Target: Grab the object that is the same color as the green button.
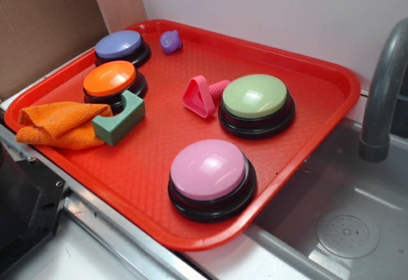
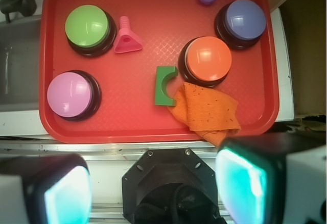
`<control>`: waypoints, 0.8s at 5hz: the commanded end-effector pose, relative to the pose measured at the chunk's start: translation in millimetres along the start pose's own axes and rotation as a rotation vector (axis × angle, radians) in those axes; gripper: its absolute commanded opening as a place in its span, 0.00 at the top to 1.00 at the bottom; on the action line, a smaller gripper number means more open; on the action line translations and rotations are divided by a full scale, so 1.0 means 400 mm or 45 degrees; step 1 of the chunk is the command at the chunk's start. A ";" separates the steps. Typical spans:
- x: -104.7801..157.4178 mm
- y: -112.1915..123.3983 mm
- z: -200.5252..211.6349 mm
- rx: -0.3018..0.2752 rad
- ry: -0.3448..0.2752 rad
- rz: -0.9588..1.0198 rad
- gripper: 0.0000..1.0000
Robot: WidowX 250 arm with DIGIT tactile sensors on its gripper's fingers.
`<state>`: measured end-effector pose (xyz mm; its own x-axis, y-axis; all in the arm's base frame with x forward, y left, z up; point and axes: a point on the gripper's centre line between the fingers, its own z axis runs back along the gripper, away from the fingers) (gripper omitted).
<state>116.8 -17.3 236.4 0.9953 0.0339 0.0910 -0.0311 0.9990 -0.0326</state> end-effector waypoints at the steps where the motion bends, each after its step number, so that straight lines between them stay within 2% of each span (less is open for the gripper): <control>1: 0.000 0.000 0.000 0.000 0.000 0.000 0.00; 2: 0.032 -0.001 -0.056 0.072 -0.029 0.050 0.00; 3: 0.054 0.000 -0.117 0.095 -0.037 0.091 0.00; 4: 0.077 0.014 -0.195 0.088 -0.013 0.096 0.00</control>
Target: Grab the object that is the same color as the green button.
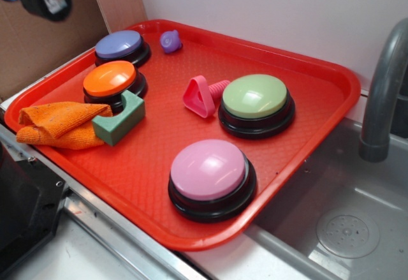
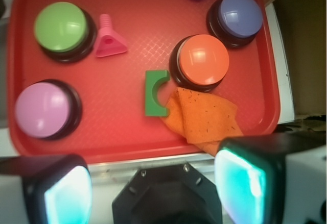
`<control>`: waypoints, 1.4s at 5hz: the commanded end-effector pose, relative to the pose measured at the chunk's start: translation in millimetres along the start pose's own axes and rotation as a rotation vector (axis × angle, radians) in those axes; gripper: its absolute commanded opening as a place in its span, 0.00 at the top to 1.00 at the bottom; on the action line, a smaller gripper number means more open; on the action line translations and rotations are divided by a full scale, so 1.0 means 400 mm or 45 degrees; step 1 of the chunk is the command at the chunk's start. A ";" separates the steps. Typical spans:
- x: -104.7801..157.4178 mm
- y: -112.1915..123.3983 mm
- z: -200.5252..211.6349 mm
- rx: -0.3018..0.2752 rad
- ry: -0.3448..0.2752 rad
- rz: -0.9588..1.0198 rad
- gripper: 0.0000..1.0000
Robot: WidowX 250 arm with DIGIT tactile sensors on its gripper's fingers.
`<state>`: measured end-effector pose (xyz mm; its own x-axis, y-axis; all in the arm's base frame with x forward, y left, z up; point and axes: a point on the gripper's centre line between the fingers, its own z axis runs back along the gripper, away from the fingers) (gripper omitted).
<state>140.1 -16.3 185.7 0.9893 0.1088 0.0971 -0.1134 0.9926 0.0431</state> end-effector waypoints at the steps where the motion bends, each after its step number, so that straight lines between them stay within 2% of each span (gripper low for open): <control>1: 0.042 0.022 -0.142 0.091 0.010 0.052 0.00; 3: 0.060 0.037 -0.269 0.176 0.022 0.107 0.00; 4: 0.065 0.034 -0.325 0.279 0.016 0.173 0.00; 6: 0.087 0.028 -0.398 0.227 0.012 0.155 0.00; 7: 0.081 0.036 -0.412 0.246 0.005 0.225 0.00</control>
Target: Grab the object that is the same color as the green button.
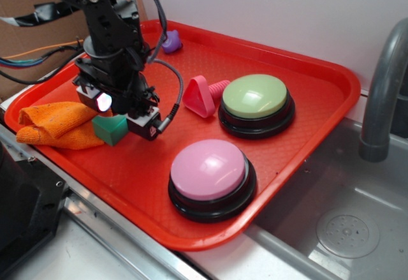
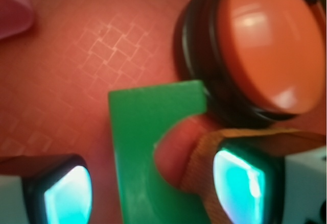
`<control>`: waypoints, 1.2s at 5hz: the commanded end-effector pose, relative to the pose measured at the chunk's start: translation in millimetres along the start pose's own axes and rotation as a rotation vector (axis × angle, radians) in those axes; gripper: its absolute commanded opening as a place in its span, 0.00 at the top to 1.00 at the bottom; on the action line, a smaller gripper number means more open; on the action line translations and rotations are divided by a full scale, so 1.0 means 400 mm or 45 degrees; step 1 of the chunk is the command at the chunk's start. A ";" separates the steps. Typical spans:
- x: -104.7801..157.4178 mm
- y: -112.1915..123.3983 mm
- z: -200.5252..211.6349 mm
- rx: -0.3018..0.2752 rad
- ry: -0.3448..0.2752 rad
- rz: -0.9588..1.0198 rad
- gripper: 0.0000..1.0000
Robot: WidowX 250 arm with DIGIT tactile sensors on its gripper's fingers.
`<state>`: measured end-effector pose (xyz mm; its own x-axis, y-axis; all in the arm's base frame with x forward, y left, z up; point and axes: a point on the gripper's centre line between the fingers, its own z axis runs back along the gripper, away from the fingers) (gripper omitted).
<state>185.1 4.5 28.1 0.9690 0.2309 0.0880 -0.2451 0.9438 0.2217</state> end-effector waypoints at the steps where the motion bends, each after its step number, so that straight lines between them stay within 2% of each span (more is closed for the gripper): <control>1: 0.002 0.014 -0.012 0.009 -0.014 0.095 1.00; 3: 0.001 0.009 -0.015 0.039 -0.007 0.097 1.00; 4: 0.007 0.008 0.008 -0.010 0.014 0.088 1.00; 5: 0.013 0.003 0.064 -0.104 0.004 0.106 1.00; 6: 0.024 0.015 0.136 -0.279 0.028 0.080 1.00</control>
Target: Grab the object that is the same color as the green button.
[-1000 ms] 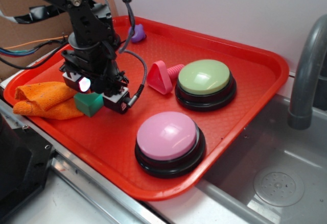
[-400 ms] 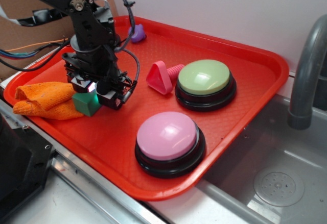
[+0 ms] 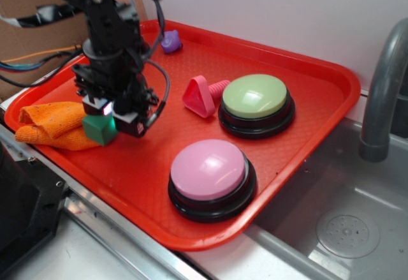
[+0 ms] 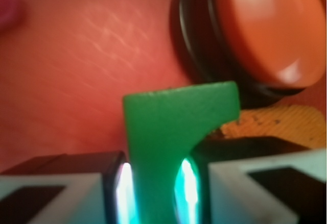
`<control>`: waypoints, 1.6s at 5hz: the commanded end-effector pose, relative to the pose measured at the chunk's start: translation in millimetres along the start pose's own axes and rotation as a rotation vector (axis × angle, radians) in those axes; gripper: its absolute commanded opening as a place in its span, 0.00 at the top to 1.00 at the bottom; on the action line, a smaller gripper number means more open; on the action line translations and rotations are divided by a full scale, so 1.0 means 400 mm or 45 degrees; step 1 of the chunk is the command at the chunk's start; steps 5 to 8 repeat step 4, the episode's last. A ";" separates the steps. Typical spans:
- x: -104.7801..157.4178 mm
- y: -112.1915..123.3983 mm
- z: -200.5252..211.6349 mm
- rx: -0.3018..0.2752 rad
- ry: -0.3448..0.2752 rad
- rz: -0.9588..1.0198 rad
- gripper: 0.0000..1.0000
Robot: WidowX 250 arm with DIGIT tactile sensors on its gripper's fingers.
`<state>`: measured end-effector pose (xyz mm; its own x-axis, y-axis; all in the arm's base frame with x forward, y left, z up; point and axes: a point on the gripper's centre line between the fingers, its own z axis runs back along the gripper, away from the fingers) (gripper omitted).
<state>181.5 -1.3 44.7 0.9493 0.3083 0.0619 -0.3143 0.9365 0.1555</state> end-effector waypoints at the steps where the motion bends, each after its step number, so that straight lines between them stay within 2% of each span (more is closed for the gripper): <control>1: 0.045 0.013 0.191 -0.366 0.012 -0.063 1.00; 2: 0.055 0.026 0.285 -0.478 -0.031 -0.061 1.00; 3: 0.055 0.056 0.351 -0.478 -0.063 -0.141 1.00; 4: 0.051 0.069 0.374 -0.505 -0.131 -0.220 1.00; 8: 0.051 0.069 0.374 -0.505 -0.131 -0.220 1.00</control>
